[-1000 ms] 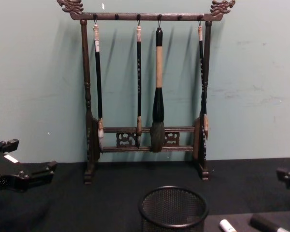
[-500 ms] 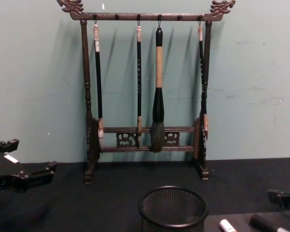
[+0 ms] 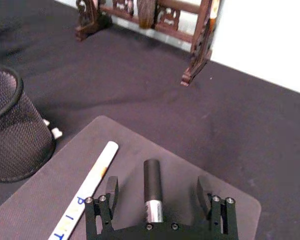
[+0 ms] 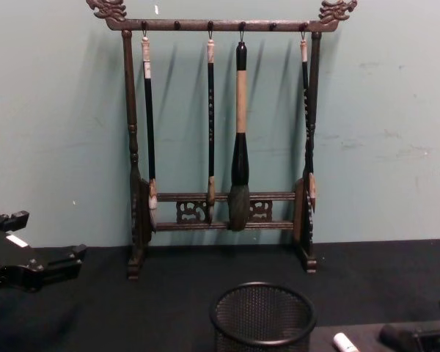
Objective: Pick up the water-based marker from the table and place it into the pen holder.
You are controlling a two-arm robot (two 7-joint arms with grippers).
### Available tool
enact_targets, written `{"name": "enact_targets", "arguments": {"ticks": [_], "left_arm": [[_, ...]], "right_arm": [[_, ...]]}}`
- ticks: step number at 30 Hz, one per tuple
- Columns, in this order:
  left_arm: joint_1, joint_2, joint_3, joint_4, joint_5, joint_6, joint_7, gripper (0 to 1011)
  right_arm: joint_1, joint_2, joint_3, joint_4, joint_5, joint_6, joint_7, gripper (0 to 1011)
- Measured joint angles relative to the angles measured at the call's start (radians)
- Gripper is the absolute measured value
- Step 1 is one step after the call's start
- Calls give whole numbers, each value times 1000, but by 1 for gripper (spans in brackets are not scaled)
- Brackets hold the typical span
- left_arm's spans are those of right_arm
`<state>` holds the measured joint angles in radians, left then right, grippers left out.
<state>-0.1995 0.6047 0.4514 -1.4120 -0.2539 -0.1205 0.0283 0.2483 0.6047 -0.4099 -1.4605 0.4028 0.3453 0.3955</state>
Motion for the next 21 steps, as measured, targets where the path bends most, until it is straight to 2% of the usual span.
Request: {"name": "enact_targets", "arguments": {"ticks": [21], "left_arm": [[0,0,0,0,0,0,0,1001]], "right_arm": [[32,-35,-12,76,-66,11,52,1002]]}}
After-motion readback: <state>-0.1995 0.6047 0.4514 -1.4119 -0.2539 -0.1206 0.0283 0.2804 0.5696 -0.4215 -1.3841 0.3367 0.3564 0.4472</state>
